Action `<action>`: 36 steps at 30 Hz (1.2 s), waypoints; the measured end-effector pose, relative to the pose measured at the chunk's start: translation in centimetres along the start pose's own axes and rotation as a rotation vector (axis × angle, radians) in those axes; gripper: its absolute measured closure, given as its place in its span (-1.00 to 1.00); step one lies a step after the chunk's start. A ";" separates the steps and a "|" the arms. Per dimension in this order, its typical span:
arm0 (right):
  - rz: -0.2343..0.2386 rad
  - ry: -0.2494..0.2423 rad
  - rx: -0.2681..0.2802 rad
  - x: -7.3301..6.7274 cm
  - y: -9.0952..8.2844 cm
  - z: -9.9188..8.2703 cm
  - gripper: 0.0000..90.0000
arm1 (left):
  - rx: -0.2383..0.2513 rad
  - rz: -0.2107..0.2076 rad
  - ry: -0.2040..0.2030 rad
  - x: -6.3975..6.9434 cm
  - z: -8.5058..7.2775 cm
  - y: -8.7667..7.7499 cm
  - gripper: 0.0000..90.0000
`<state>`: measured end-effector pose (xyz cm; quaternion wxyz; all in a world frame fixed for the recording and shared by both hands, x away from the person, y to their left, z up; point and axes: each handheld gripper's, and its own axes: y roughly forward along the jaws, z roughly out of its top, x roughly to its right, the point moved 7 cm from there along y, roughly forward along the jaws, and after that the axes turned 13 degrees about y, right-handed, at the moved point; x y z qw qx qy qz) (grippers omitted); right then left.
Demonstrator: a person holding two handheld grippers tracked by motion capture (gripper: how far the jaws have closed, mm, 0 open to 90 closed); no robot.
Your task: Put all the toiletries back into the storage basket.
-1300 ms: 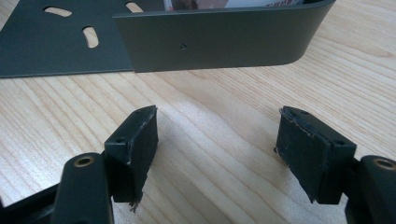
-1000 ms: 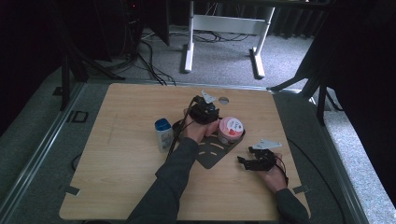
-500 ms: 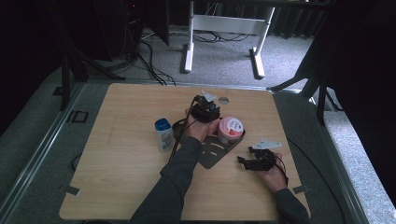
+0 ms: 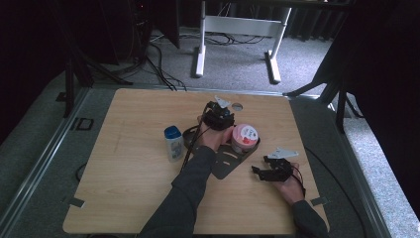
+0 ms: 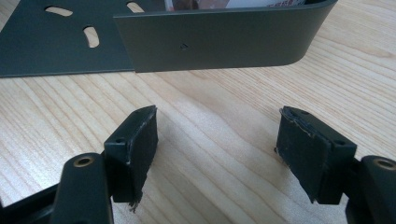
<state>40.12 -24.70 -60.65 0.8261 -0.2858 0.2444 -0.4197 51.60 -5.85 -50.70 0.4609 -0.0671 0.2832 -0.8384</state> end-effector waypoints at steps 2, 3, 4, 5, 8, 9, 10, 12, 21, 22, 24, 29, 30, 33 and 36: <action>0.000 0.000 0.000 0.0 0.0 0.0 -0.35 | -0.001 -0.001 0.003 0.0 -0.1 0.0 0.17; 0.000 0.000 0.000 0.0 0.0 0.0 -0.35 | 0.000 0.000 0.002 0.0 -0.1 -0.1 0.17; 0.000 0.000 0.000 0.0 0.0 0.0 -0.35 | -0.001 0.000 0.003 0.0 -0.1 -0.1 0.17; 0.000 0.000 0.000 0.0 0.0 0.0 -0.35 | 0.000 0.000 0.002 0.0 -0.1 -0.1 0.17; 0.000 -0.001 0.000 0.0 0.0 0.0 -0.35 | -0.005 -0.011 0.001 0.1 -0.2 -0.2 0.16; 0.000 0.000 0.000 0.0 0.0 0.0 -0.35 | -0.005 -0.011 0.001 0.1 -0.2 -0.2 0.16; 0.000 0.000 0.001 0.0 0.0 0.0 -0.35 | -0.007 -0.016 0.005 0.1 -0.3 -0.3 0.16; 0.000 0.000 0.001 0.0 0.0 0.0 -0.35 | -0.007 -0.035 0.005 0.2 -0.4 -0.3 0.14; 0.000 -0.001 0.000 0.0 0.0 0.0 -0.36 | -0.018 -0.057 0.016 0.4 -0.6 -1.0 -0.11; 0.000 0.000 0.001 0.0 0.0 0.0 -0.36 | -0.021 -0.063 0.014 0.4 -0.7 -1.1 -0.12; 0.000 0.000 0.001 0.0 0.0 0.0 -0.35 | -0.021 -0.066 0.019 0.3 -0.7 -1.4 -0.14; 0.000 0.000 0.001 0.0 0.0 0.0 -0.36 | -0.019 -0.077 0.016 0.2 -0.9 -2.3 -0.16; 0.000 -0.001 0.000 0.0 0.0 0.0 -0.36 | -0.022 -0.078 0.018 0.1 -1.0 -2.4 -0.16; 0.000 -0.002 0.000 0.0 0.0 0.0 -0.36 | -0.030 -0.079 0.025 0.1 -1.4 -2.8 -0.16; 0.000 -0.002 0.000 0.0 0.0 0.0 -0.36 | -0.033 -0.088 0.037 0.1 -1.8 -3.2 -0.16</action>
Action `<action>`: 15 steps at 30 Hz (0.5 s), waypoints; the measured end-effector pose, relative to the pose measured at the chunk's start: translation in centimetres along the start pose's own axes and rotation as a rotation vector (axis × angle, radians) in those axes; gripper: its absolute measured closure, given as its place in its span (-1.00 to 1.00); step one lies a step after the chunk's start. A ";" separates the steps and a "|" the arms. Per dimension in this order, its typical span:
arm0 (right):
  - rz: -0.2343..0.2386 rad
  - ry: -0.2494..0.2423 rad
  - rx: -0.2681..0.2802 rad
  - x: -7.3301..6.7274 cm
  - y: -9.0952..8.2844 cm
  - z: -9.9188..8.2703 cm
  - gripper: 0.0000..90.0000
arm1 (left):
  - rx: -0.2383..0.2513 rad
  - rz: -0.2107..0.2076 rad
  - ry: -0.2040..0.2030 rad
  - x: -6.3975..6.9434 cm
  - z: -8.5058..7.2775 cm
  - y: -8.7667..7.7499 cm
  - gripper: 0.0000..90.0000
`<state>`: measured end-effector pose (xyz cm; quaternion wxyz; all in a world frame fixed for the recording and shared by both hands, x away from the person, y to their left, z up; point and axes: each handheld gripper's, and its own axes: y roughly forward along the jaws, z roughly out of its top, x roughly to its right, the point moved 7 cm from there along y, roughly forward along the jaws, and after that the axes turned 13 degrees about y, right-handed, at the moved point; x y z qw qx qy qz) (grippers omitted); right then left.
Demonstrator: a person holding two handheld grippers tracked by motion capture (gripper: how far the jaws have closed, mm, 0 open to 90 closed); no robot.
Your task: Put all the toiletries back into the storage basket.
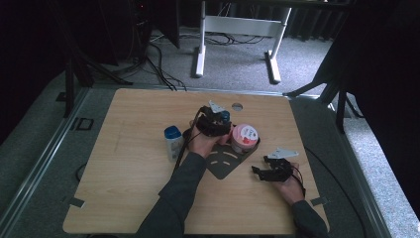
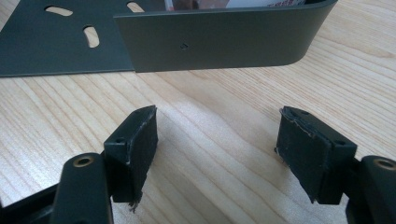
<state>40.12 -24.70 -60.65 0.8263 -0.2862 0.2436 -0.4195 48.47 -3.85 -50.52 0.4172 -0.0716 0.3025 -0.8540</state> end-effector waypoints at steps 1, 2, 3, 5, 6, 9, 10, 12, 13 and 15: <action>0.000 0.000 0.000 0.0 0.0 0.0 -0.36 | -0.003 -0.003 0.003 0.1 -0.1 -0.1 -0.16; 0.000 0.000 0.000 0.0 0.0 0.0 -0.36 | -0.004 -0.005 0.013 0.1 -0.3 -0.3 -0.16; 0.000 -0.001 0.000 0.0 0.0 0.0 -0.36 | -0.005 -0.005 0.019 0.2 -0.4 -0.4 -0.16; 0.000 -0.001 0.000 0.0 0.0 0.0 -0.36 | -0.003 -0.011 0.026 0.4 -0.5 -0.7 -0.16; 0.000 -0.001 0.000 0.0 0.0 0.0 -0.36 | -0.004 -0.010 0.033 0.4 -0.6 -0.9 -0.16; 0.000 -0.002 0.001 0.0 0.0 0.0 -0.36 | -0.006 -0.020 0.055 0.7 -0.7 -1.4 -0.11; 0.000 -0.002 0.001 0.0 0.0 0.0 -0.36 | -0.013 -0.020 0.069 0.8 -0.8 -1.6 -0.08; 0.000 -0.001 0.001 0.0 0.0 0.0 -0.36 | -0.016 -0.027 0.086 1.0 -0.9 -2.0 -0.03; 0.000 -0.001 0.001 0.0 0.0 0.0 -0.36 | -0.013 -0.031 0.089 1.1 -1.0 -2.2 -0.01; -0.001 -0.001 0.001 0.0 0.0 0.0 -0.36 | -0.007 -0.042 0.088 1.1 -1.0 -2.7 0.03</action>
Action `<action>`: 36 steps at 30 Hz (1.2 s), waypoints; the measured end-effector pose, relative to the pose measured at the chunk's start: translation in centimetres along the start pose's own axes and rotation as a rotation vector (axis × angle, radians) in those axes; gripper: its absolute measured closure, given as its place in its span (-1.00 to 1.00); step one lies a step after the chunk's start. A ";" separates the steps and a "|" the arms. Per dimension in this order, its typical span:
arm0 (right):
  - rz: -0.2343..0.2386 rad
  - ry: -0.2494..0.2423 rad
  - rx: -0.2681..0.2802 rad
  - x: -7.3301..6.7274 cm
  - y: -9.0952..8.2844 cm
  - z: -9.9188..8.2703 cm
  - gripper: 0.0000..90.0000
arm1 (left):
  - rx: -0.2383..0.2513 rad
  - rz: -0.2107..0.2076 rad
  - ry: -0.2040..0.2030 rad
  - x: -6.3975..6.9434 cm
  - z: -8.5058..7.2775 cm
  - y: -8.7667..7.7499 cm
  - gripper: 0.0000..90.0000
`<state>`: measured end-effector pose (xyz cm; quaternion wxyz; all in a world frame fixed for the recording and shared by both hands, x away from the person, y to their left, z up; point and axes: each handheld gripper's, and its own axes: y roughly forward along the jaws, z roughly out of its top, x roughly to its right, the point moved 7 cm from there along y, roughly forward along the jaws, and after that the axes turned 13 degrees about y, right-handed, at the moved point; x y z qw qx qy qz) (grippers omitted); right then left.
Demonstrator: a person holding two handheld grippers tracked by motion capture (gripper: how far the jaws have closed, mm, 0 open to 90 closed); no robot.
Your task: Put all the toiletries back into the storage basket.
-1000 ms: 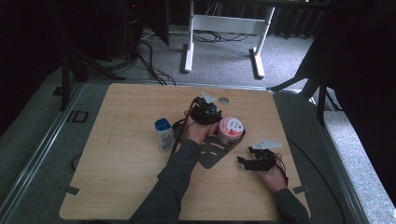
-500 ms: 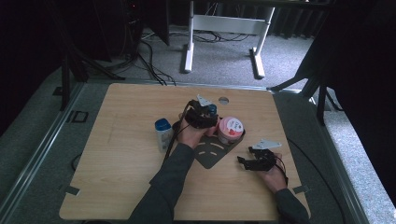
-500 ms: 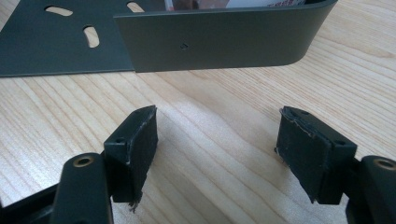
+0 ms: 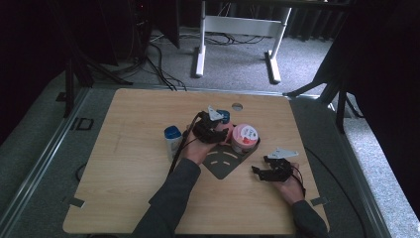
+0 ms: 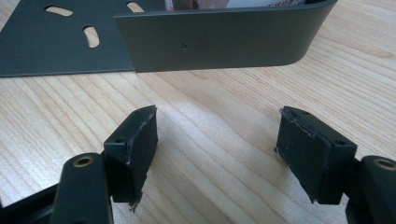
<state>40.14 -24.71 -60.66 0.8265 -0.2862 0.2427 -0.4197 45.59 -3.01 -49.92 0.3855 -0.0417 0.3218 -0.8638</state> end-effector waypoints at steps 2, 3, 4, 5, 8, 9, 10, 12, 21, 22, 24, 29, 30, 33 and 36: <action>0.000 0.000 0.000 0.0 0.0 0.0 -0.36 | 0.001 -0.004 0.004 0.0 0.0 -0.2 0.04; 0.000 0.000 0.000 0.0 0.0 0.0 -0.36 | 0.003 -0.013 0.005 0.0 -0.2 -0.6 0.05; 0.001 0.000 0.000 0.0 0.0 0.0 -0.36 | 0.006 -0.019 0.004 0.1 -0.3 -0.9 0.05; 0.001 0.000 0.000 0.0 0.0 0.0 -0.36 | 0.011 -0.022 0.001 0.1 -0.5 -1.1 0.06; 0.001 0.002 0.000 0.0 0.0 0.0 -0.36 | 0.012 -0.032 0.004 0.3 -1.0 -1.7 0.07; 0.001 0.002 0.000 0.0 0.0 0.0 -0.36 | 0.011 -0.035 0.005 0.4 -1.1 -1.8 0.07; 0.001 0.001 0.000 0.0 0.0 0.0 -0.36 | 0.013 -0.041 0.003 0.5 -1.2 -2.0 0.07; 0.001 0.001 0.000 0.0 0.0 0.0 -0.36 | 0.006 -0.043 0.001 0.5 -1.6 -2.4 0.07; 0.001 0.001 0.000 0.0 0.0 0.0 -0.36 | 0.004 -0.074 0.017 1.1 -2.4 -3.6 0.03; 0.001 0.001 -0.001 0.0 0.0 0.0 -0.36 | 0.000 -0.075 0.021 1.2 -2.5 -3.7 0.03; 0.001 0.002 0.000 0.0 0.0 0.0 -0.36 | -0.006 -0.074 0.033 1.3 -2.7 -4.0 0.03; 0.001 0.001 -0.001 0.0 0.0 0.0 -0.36 | -0.009 -0.079 0.048 1.1 -3.5 -4.5 0.03; 0.001 0.000 -0.002 0.0 0.0 0.0 -0.36 | -0.011 -0.078 0.050 1.1 -3.7 -4.7 0.03; 0.001 0.001 0.000 0.0 0.0 0.0 -0.36 | -0.006 -0.088 0.061 1.2 -4.1 -5.2 0.03; 0.002 0.002 0.000 0.0 0.0 0.0 -0.36 | -0.002 -0.110 0.068 1.4 -4.3 -5.8 0.02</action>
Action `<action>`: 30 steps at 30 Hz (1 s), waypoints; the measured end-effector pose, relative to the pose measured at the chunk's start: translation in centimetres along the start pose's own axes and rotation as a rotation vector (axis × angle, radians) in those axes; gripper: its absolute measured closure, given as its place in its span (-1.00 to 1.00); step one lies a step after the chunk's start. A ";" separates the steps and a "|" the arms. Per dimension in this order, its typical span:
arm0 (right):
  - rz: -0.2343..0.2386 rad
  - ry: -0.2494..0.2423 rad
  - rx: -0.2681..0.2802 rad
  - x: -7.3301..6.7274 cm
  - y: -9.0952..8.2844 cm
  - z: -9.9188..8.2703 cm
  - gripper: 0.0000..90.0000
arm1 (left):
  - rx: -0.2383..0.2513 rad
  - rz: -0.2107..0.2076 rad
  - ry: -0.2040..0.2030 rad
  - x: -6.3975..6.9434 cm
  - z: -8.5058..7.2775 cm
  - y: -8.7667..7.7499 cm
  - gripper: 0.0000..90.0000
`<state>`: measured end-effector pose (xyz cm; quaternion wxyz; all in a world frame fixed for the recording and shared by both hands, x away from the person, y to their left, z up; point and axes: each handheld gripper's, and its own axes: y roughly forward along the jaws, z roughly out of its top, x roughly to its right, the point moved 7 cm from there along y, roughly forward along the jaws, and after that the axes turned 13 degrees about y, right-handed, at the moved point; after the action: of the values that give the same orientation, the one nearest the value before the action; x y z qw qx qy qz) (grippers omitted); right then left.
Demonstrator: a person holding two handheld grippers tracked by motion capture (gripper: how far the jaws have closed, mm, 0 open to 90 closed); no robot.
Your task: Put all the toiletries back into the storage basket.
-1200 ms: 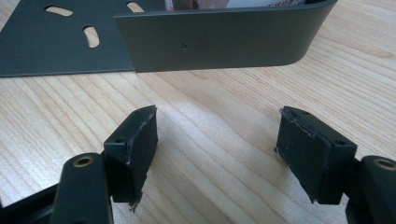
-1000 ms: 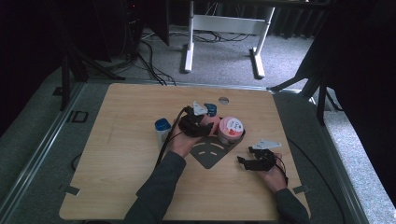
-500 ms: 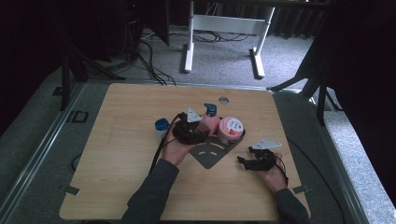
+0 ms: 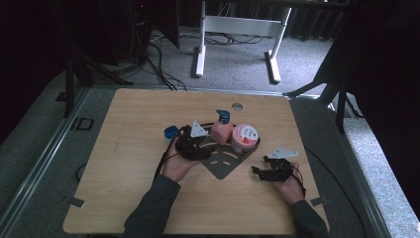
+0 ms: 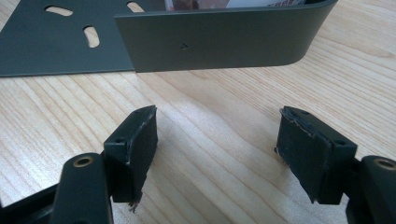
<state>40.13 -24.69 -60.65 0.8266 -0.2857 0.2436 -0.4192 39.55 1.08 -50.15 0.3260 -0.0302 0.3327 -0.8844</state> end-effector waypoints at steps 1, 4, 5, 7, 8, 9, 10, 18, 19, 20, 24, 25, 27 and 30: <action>0.000 0.000 0.000 0.0 0.0 0.0 -0.36 | -0.002 -0.001 0.005 0.1 -0.1 -0.2 0.02; 0.000 0.000 0.000 0.0 0.0 0.0 -0.36 | -0.002 -0.009 0.014 0.3 -0.3 -0.6 0.02; 0.000 0.000 0.000 0.0 0.0 0.0 -0.36 | -0.003 -0.015 0.013 0.3 -0.5 -0.8 0.02; -0.001 0.000 -0.001 0.0 0.0 0.0 -0.36 | -0.005 -0.020 0.010 0.3 -0.7 -0.9 0.02; -0.001 0.001 -0.002 0.0 0.0 0.0 -0.36 | -0.011 -0.018 0.013 0.3 -1.0 -1.0 0.02; -0.001 0.002 -0.002 0.0 0.0 0.0 -0.36 | -0.017 -0.019 0.016 0.3 -1.1 -1.1 0.02; -0.001 0.001 -0.001 0.0 0.0 0.0 -0.36 | -0.017 -0.019 0.016 0.3 -1.3 -1.2 0.02; 0.000 -0.001 0.001 0.0 0.0 0.0 -0.36 | -0.007 -0.013 0.015 0.4 -1.9 -2.4 0.01; 0.000 -0.001 0.001 0.0 0.0 0.0 -0.36 | -0.007 -0.011 0.015 0.4 -2.0 -2.5 0.01; 0.000 -0.001 0.001 0.0 0.0 0.0 -0.36 | -0.006 -0.009 0.014 0.4 -2.1 -2.7 0.01; 0.000 0.000 0.001 0.0 0.0 0.0 -0.36 | -0.009 -0.007 0.016 0.4 -2.4 -3.2 0.01; 0.000 0.000 0.001 0.0 0.0 0.0 -0.36 | -0.009 -0.009 0.015 0.3 -2.5 -3.3 0.01; 0.000 0.002 0.001 0.0 0.0 0.0 -0.36 | -0.009 -0.004 0.017 0.2 -2.6 -3.6 0.00; 0.000 0.001 0.001 0.0 0.0 0.0 -0.36 | -0.009 -0.001 0.016 0.2 -2.9 -3.9 0.00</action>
<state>40.13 -24.68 -60.65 0.8268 -0.2849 0.2437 -0.4194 36.44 4.84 -50.03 0.3227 -0.0246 0.3392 -0.8833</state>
